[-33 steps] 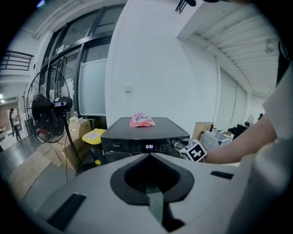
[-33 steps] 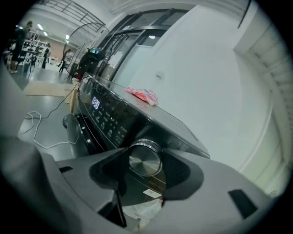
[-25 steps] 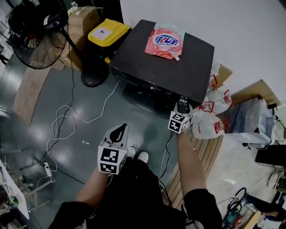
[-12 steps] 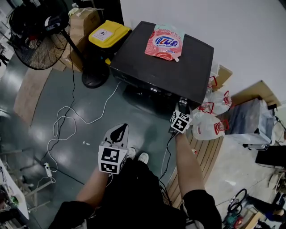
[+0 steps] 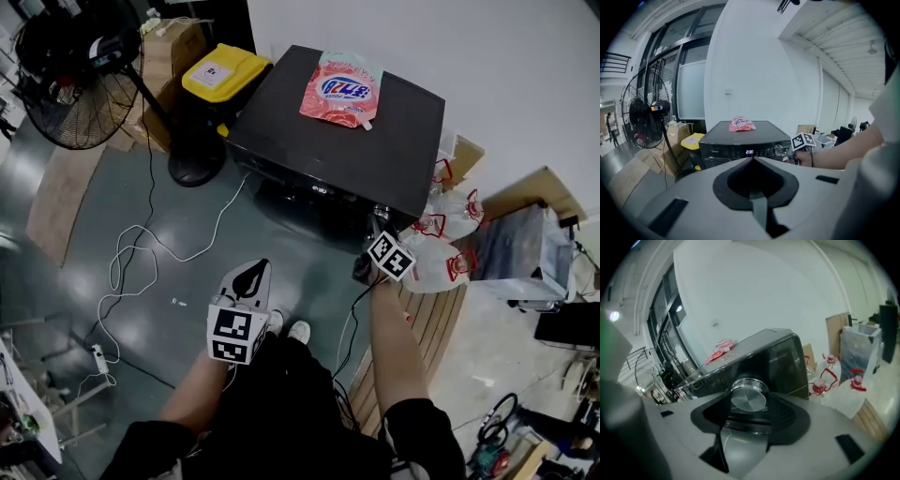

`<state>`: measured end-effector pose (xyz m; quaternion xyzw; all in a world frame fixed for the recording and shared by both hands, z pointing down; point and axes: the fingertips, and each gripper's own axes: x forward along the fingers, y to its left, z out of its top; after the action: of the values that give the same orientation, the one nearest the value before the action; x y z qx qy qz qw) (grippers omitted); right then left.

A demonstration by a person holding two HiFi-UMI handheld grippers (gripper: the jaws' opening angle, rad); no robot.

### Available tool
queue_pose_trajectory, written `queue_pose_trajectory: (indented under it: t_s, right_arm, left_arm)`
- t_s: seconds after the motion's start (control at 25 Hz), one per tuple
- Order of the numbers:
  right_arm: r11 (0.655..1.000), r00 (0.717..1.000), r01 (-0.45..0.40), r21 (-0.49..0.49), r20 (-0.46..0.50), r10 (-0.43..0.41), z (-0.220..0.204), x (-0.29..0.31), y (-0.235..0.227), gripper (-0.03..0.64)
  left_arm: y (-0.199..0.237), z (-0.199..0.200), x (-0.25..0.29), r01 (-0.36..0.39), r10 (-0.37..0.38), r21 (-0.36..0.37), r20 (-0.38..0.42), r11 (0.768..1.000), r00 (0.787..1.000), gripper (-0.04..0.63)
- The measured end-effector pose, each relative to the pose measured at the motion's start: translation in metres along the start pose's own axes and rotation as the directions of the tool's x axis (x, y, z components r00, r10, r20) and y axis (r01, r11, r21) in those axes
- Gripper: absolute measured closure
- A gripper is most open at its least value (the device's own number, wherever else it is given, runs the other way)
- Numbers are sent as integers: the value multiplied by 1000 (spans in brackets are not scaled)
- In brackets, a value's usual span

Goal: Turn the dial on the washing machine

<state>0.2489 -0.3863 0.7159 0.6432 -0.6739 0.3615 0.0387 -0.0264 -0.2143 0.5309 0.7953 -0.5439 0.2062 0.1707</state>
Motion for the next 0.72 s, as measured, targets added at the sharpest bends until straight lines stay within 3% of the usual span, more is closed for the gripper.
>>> queue_pose_trajectory:
  t_s: [0.12, 0.2, 0.52, 0.72]
  right_arm:
    - [979, 997, -81, 185, 4, 81, -2, 0, -1, 368]
    - [960, 994, -111, 257, 18, 110, -3, 0, -3, 368]
    - [955, 993, -116, 274, 15, 116, -4, 0, -5, 368]
    - [931, 990, -139, 338, 21, 140, -4, 0, -4, 368]
  left_arm:
    - [1, 0, 0, 1, -1, 1, 1, 1000, 1000, 588]
    - [1, 0, 1, 1, -1, 1, -1, 1000, 1000, 588]
    - [4, 0, 0, 0, 0, 5, -1, 1000, 1000, 588]
    - [3, -3, 0, 8, -8, 8, -9, 1000, 1000, 588]
